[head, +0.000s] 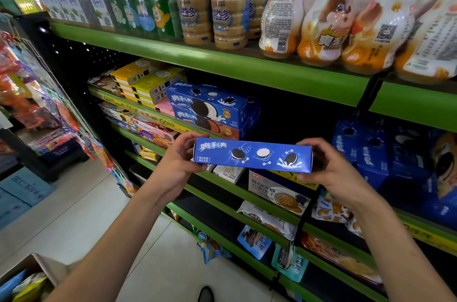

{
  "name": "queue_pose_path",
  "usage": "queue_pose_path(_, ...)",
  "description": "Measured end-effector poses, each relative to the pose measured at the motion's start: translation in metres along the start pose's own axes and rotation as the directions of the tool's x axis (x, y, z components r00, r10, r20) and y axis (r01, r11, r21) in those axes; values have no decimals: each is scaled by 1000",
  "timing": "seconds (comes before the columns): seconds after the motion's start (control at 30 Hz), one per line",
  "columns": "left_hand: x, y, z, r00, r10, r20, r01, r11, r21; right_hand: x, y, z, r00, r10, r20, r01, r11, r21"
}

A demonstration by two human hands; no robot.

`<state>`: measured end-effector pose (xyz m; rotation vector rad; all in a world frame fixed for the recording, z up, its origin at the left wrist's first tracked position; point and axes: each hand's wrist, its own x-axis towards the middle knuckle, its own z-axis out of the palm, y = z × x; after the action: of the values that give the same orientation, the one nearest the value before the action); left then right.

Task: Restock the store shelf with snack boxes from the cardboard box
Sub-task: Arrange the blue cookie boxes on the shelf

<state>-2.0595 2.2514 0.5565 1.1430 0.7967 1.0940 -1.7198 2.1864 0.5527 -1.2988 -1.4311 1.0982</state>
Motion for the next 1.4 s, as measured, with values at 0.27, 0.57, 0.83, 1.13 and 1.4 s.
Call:
queue_pose_path(0.27,-1,1,0,1000,14,24,-13,1000,-11,-2,-4,2,1000,-1,4,1,999,54)
queue_pose_path(0.57,-1,2,0,1000,0,20,0,1000,-14,-3,-7,3,1000,14,9,-15,998,66)
queue_pose_path(0.83,-1,4,0,1000,-21,7,21,1000,-8,-3,-8,3,1000,3,11,-4,995,96)
queue_pose_path(1.13,-5,13,5,996,-84,-20,83,996,-8,-2,-12,9,1000,5,2,-5,980,197)
queue_pose_path(1.4,-5,19,8,997,-77,-12,77,997,11,-4,-18,6,1000,-24,-1,24,986,164)
